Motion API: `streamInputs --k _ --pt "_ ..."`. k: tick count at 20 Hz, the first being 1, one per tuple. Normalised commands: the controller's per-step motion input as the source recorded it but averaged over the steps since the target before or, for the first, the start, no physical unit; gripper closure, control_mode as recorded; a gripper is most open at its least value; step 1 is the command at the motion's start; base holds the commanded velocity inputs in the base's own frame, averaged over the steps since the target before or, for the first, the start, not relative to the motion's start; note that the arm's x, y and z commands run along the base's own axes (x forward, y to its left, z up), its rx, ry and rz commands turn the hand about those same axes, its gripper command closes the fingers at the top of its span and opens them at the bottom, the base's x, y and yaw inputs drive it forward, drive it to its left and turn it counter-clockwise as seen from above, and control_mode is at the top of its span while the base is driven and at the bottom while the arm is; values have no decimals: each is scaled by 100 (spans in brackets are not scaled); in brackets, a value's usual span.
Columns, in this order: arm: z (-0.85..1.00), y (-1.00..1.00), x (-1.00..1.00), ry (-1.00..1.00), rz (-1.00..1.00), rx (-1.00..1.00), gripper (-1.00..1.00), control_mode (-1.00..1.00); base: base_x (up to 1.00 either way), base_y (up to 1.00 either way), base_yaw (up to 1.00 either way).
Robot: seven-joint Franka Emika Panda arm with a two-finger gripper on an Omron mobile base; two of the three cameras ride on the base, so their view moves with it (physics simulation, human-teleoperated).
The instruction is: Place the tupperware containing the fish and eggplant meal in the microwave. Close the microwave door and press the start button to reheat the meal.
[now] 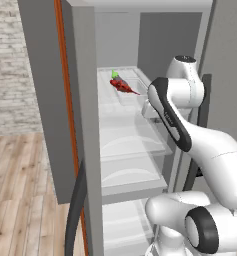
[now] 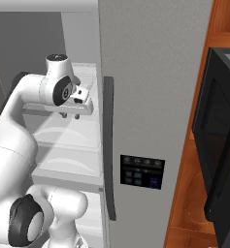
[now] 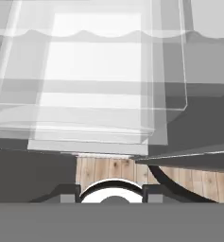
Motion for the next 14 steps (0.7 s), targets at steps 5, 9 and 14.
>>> streamInputs --k 5,9,14 --pt "0 0 -11 -24 -5 0 -100 -100 0 0 0" --pt "14 28 -15 -40 -10 -1 -100 -100 0 0 0" --pt "15 25 -1 -27 -19 2 -100 -100 0 0 0"
